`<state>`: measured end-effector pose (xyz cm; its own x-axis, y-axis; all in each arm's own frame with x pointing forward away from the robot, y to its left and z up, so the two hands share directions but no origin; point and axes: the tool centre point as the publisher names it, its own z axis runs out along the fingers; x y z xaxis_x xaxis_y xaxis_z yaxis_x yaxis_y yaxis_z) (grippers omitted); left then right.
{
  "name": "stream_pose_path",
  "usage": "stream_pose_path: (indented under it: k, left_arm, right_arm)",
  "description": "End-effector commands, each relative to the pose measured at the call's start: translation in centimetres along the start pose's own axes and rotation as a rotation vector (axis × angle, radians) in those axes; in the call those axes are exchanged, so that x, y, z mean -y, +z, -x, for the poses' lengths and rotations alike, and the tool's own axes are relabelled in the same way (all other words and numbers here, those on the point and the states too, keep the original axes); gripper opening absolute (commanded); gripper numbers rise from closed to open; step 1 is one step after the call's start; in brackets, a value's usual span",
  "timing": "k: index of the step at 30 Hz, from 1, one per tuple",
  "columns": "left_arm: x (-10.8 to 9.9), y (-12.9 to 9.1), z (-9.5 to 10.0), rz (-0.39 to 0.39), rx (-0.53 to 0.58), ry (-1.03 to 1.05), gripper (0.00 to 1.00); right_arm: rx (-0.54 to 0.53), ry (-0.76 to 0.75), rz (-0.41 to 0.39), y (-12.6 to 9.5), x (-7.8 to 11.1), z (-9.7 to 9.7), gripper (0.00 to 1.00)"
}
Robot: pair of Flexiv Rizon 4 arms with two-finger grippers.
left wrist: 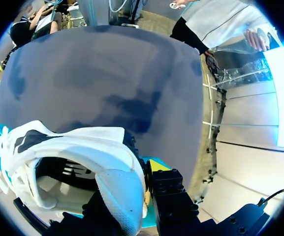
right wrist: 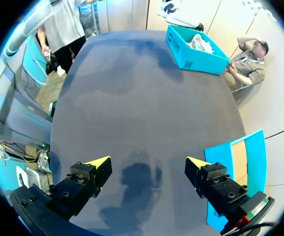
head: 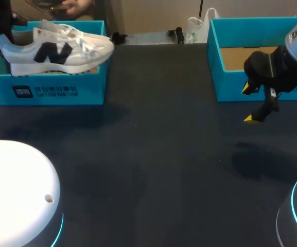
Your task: Take the shoe out of the shoebox, open the shoe tongue, remove and reinsert the insole, then place the shoe into the shoebox
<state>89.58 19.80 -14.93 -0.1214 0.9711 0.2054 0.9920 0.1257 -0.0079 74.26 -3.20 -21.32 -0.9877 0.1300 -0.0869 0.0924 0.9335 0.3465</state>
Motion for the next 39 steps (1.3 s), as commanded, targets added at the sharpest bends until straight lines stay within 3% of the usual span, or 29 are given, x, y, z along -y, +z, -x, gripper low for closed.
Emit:
stream_pose_path:
  k: [1,7,16,19,39]
  left_arm:
    - [2.1,-0.1,1.7,0.061,-0.009,0.004,0.0]
    - [4.5,0.4,3.9,0.045,0.006,0.045,0.0]
    - [7.2,0.9,5.4,0.028,0.0,0.068,0.0]
    - [7.4,1.1,4.7,0.017,-0.006,0.048,0.0]
    - [7.4,1.1,4.7,0.017,-0.006,0.048,0.0]
  right_arm:
    - [0.002,0.0,-0.001,0.1,0.0,0.0,1.0]
    - [0.002,0.0,-0.001,0.1,0.0,0.0,1.0]
    - [0.002,0.0,-0.001,0.1,0.0,0.0,1.0]
    - [0.002,0.0,-0.001,0.1,0.0,0.0,1.0]
    - [0.002,0.0,-0.001,0.1,0.0,0.0,1.0]
